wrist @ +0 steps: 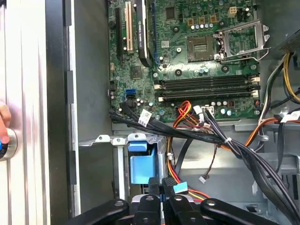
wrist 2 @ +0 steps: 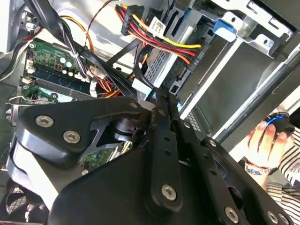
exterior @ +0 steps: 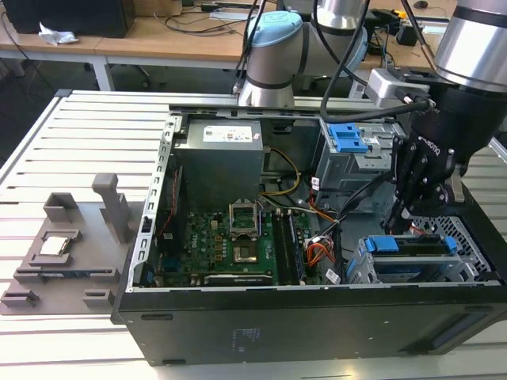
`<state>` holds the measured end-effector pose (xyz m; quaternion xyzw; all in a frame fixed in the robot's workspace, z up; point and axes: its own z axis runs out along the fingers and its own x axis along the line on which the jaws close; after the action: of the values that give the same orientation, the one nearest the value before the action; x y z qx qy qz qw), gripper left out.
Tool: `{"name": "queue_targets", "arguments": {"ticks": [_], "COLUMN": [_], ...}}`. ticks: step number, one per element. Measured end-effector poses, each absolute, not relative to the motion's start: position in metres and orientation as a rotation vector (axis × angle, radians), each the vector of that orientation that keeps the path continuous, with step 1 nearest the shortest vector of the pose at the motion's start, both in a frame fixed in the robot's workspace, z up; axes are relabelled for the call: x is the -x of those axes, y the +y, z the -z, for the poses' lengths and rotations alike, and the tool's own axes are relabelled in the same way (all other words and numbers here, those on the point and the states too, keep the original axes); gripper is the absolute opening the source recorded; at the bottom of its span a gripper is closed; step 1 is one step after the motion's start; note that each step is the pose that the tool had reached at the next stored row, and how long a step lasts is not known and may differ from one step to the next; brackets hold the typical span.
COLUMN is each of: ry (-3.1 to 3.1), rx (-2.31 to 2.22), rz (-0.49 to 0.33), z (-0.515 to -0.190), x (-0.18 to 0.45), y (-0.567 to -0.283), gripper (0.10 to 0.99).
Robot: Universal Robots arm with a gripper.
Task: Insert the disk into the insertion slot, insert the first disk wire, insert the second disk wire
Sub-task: 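Insert the second disk wire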
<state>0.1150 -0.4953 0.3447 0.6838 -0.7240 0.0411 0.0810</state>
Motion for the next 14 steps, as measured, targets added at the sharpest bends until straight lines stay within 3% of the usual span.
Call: {"name": "queue_targets", "arguments": {"ticks": [3, 14], "ry": [-2.194, -2.212], "rx": [-2.077, -2.096], "rz": [-0.054, -0.009], "z": [-0.345, -0.344], "x": [-0.120, -0.129], "y": [-0.504, -0.519], "gripper": [0.145, 0.145]}}
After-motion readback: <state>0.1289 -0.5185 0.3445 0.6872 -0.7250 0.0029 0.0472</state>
